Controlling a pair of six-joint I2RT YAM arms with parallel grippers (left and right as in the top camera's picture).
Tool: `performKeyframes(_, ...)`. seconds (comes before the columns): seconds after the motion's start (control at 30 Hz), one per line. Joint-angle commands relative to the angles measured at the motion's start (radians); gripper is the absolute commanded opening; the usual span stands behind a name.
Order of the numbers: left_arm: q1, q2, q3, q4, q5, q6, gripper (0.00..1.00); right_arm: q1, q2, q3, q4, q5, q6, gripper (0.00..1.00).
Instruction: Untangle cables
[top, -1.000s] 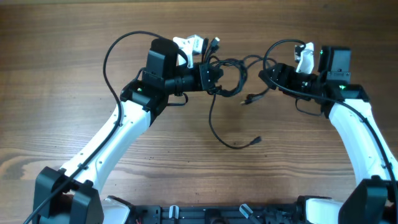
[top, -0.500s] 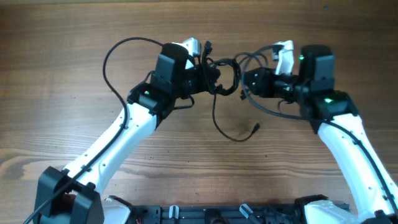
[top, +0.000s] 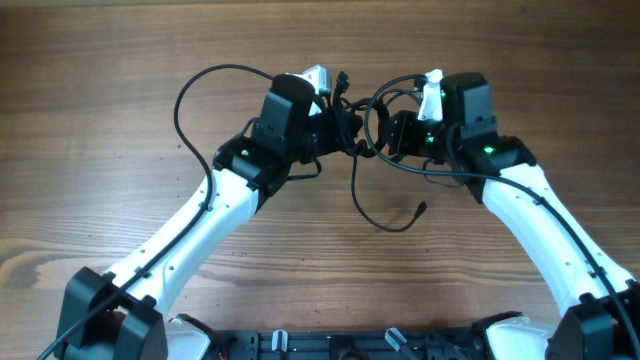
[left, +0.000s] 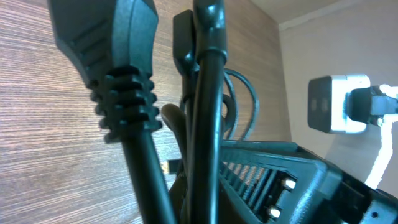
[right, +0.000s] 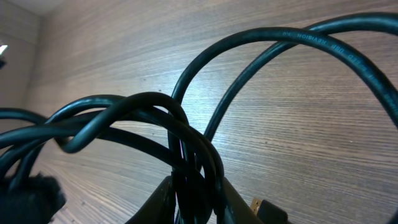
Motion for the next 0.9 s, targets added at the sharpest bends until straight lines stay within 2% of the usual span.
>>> performKeyframes(0.0, -0.026, -0.022, 0.004, 0.017, 0.016, -0.011, 0.04, 0.022, 0.031, 0.017, -0.007, 0.109, 0.008, 0.18)
performKeyframes(0.07, -0.027, -0.022, 0.004, 0.017, 0.016, -0.010, 0.04, 0.022, 0.028, 0.018, -0.041, 0.161, 0.035, 0.09)
performKeyframes(0.17, -0.027, -0.022, 0.004, 0.009, -0.059, -0.007, 0.04, 0.021, 0.022, 0.023, -0.112, 0.201, 0.036, 0.04)
performKeyframes(0.33, -0.027, -0.022, 0.004, -0.012, -0.222, -0.007, 0.04, 0.020, -0.019, 0.043, -0.212, 0.188, 0.028, 0.04)
performKeyframes(0.43, -0.027, -0.008, 0.004, -0.025, -0.284, -0.007, 0.04, 0.010, -0.085, 0.054, -0.236, 0.056, -0.029, 0.04)
performKeyframes(0.53, -0.027, 0.003, 0.004, -0.030, -0.281, -0.007, 0.04, -0.018, -0.129, 0.054, -0.259, -0.114, -0.077, 0.04)
performKeyframes(0.63, -0.027, 0.002, 0.004, -0.021, -0.251, -0.008, 0.04, -0.020, -0.122, 0.053, -0.245, -0.172, -0.105, 0.04)
performKeyframes(0.67, -0.027, 0.002, 0.004, -0.009, -0.224, -0.008, 0.04, -0.019, -0.119, 0.053, -0.237, -0.170, -0.105, 0.08)
performKeyframes(0.7, -0.027, 0.002, 0.004, 0.002, -0.197, -0.011, 0.04, -0.018, -0.112, 0.053, -0.219, -0.158, -0.104, 0.17)
performKeyframes(0.73, -0.027, 0.002, 0.004, 0.011, -0.165, -0.021, 0.04, -0.018, -0.101, 0.053, -0.199, -0.140, -0.104, 0.33)
performKeyframes(0.77, -0.027, 0.002, 0.004, 0.013, -0.151, -0.049, 0.04, -0.018, -0.090, 0.053, -0.182, -0.117, -0.101, 0.41)
performKeyframes(0.87, -0.027, 0.002, 0.004, 0.009, -0.118, -0.137, 0.04, -0.014, -0.032, 0.053, -0.140, -0.103, -0.101, 0.42)
